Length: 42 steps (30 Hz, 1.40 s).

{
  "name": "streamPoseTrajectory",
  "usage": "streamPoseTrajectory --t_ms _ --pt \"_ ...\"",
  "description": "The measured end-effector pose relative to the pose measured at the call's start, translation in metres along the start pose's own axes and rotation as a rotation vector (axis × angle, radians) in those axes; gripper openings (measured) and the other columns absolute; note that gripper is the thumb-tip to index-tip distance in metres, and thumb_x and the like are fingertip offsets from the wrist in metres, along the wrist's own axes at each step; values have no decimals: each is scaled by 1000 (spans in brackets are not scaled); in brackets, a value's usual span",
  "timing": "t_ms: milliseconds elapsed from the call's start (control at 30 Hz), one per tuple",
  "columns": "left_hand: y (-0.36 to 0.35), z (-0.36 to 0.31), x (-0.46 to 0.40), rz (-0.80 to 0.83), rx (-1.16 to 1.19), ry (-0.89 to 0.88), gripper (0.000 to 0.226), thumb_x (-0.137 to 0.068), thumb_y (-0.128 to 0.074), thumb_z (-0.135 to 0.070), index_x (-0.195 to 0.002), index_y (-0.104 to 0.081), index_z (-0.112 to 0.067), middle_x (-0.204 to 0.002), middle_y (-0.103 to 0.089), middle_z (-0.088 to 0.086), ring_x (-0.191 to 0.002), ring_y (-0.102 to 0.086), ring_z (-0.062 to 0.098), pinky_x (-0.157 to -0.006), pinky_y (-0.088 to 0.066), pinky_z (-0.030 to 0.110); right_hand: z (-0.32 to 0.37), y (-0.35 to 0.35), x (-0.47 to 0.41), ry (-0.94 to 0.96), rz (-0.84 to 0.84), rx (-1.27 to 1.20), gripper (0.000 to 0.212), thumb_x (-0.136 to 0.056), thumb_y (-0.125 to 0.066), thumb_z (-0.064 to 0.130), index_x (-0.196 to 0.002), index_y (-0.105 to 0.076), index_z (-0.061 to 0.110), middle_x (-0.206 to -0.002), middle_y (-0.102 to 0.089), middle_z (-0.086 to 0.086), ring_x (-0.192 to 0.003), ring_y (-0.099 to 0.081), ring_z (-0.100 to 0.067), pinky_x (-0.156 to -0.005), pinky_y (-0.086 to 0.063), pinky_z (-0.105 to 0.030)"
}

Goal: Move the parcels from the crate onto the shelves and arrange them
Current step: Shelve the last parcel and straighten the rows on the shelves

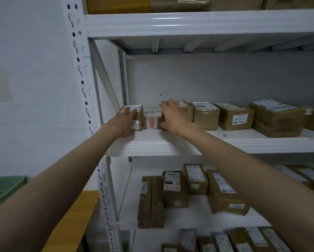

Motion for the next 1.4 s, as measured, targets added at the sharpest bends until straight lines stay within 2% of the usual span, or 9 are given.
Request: streamPoseTrajectory --t_ms 233,467,633,767,833,967,1067,1267,1400 --pt "-8 -6 -7 25 37 -8 96 -75 -76 -27 -153 -19 -25 -153 -24 8 -137 -33 35 -108 -40 52 -46 0 11 -189 157 97 82 -83 -70 5 -152 -26 13 -157 -21 -12 -148 -17 -34 -112 -33 -49" --pt "-10 -3 -20 3 11 -16 95 -72 -77 -31 -151 -24 -27 -148 -31 7 -133 -37 33 -105 -43 52 -53 -15 -8 -193 161 90 93 -78 -74 4 -154 -22 16 -154 -26 -11 -144 -25 -32 -111 -35 -48" --pt "-8 -3 -23 15 0 -14 94 -72 -78 -33 -150 -24 -28 -150 -32 7 -134 -38 32 -105 -43 52 -52 -18 -9 -159 192 49 99 -78 -73 1 -157 -16 17 -162 -14 -9 -149 -18 -32 -118 -27 -47" --pt "1 -7 -32 3 -21 -40 76 -68 -76 -46 -131 -36 -34 -133 -46 5 -126 -44 29 -100 -46 50 -48 0 2 -135 158 35 89 -84 -64 -6 -157 -19 16 -163 -17 -10 -150 -19 -30 -118 -26 -45" --pt "10 -24 -29 -7 -15 -52 70 -73 -72 -51 -131 -39 -30 -132 -47 5 -124 -47 32 -101 -45 49 -50 12 11 -126 118 36 78 -88 -57 -6 -155 -25 15 -159 -25 -11 -147 -26 -32 -115 -32 -45" --pt "22 -78 -25 -34 64 -91 85 -86 -68 -38 -154 -20 -19 -160 -21 9 -142 -32 32 -116 -29 45 -71 37 29 -142 -17 35 68 -89 -51 -7 -151 -32 15 -147 -38 -13 -135 -37 -33 -102 -41 -44" --pt "27 -124 -26 -82 93 -179 88 -83 -72 -36 -153 -22 -21 -159 -22 7 -139 -36 33 -112 -33 45 -101 55 45 -207 -91 71 69 -88 -55 -7 -150 -33 13 -146 -40 -14 -134 -39 -34 -100 -45 -46" --pt "21 -212 -32 -152 58 -342 88 -83 -70 -34 -154 -21 -20 -161 -21 5 -146 -25 27 -116 -27 41 -178 70 73 -372 -60 95 70 -87 -59 -7 -148 -32 11 -147 -35 -15 -134 -39 -35 -100 -45 -47" --pt "8 -260 -37 -190 -106 -377 85 -85 -64 -45 -153 -20 -20 -160 -22 5 -144 -26 31 -118 -20 50 -223 61 78 -381 3 105 74 -85 -65 -2 -148 -31 15 -147 -34 -14 -138 -35 -33 -107 -40 -48"
Point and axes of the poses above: each hand's wrist, its own x-axis away from the middle knuckle, its own y-axis out of the back of the hand, z = x × y, the point moved 4 cm from there along -x, towards the middle knuckle
